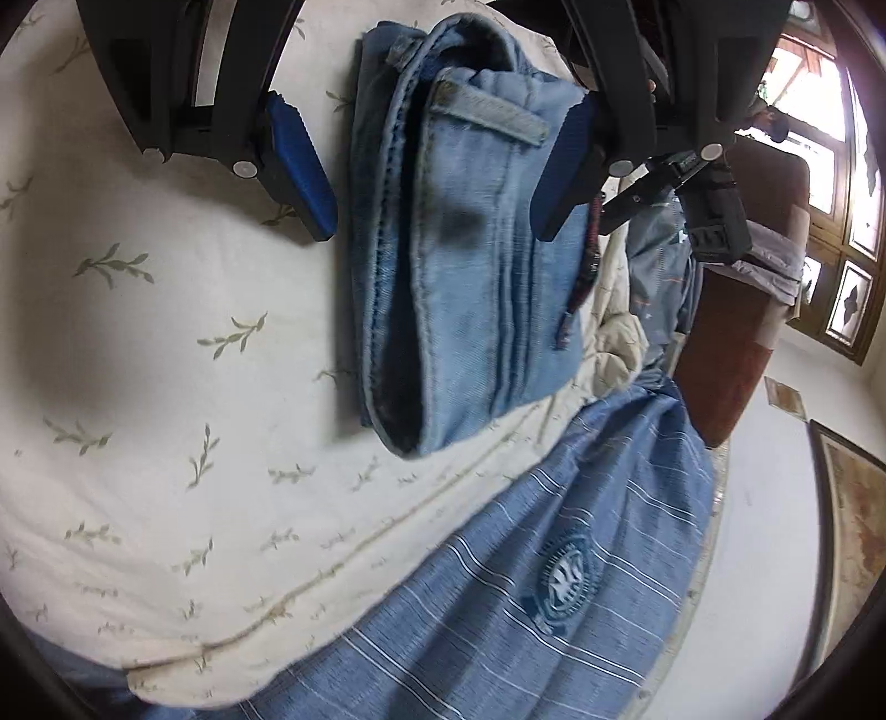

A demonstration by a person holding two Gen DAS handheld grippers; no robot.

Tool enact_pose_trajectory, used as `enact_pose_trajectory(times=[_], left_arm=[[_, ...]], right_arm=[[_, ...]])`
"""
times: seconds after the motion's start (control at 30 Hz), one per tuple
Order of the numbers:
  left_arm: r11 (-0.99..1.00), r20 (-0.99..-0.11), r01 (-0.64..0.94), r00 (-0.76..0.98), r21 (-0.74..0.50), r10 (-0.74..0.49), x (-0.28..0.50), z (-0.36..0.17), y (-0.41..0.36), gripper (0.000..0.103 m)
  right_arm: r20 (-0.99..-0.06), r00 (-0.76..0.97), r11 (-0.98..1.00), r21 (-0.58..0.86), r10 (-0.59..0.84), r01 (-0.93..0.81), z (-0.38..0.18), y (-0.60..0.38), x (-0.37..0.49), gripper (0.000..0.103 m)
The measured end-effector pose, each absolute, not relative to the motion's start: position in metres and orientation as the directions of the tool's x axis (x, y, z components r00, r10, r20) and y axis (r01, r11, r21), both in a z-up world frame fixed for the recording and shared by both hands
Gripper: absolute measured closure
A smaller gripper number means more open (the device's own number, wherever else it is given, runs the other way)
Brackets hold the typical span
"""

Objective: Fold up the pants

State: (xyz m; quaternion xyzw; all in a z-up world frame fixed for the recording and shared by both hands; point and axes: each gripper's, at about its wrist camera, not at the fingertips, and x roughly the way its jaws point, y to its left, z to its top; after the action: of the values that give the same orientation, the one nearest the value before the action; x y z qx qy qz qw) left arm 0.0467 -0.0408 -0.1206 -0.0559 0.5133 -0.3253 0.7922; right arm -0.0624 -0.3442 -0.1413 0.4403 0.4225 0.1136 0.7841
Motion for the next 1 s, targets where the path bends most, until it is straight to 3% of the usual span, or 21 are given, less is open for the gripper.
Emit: enact_pose_trajectory(times=[0.6, 0.77, 0.9, 1.0], left_arm=[[0.711, -0.709, 0.400, 0.186, -0.578, -0.681, 0.055, -0.132, -0.057, 0.009], [0.704, -0.691, 0.373, 0.193, -0.605, -0.696, 0.055, -0.132, -0.051, 0.024], [0.698, -0.678, 0.347, 0.198, -0.627, -0.708, 0.056, -0.132, -0.043, 0.039], [0.696, -0.677, 0.366, 0.203, -0.618, -0.708, 0.054, -0.131, -0.043, 0.040]], right_arm=[[-0.506, 0.640, 0.521, 0.832, 0.578, 0.188, -0.151, -0.331, -0.053, 0.024], [-0.481, 0.648, 0.497, 0.850, 0.590, 0.178, -0.154, -0.333, -0.053, 0.026], [-0.499, 0.642, 0.528, 0.832, 0.582, 0.169, -0.152, -0.330, -0.054, 0.035], [-0.515, 0.637, 0.557, 0.815, 0.574, 0.157, -0.150, -0.323, -0.052, 0.042]])
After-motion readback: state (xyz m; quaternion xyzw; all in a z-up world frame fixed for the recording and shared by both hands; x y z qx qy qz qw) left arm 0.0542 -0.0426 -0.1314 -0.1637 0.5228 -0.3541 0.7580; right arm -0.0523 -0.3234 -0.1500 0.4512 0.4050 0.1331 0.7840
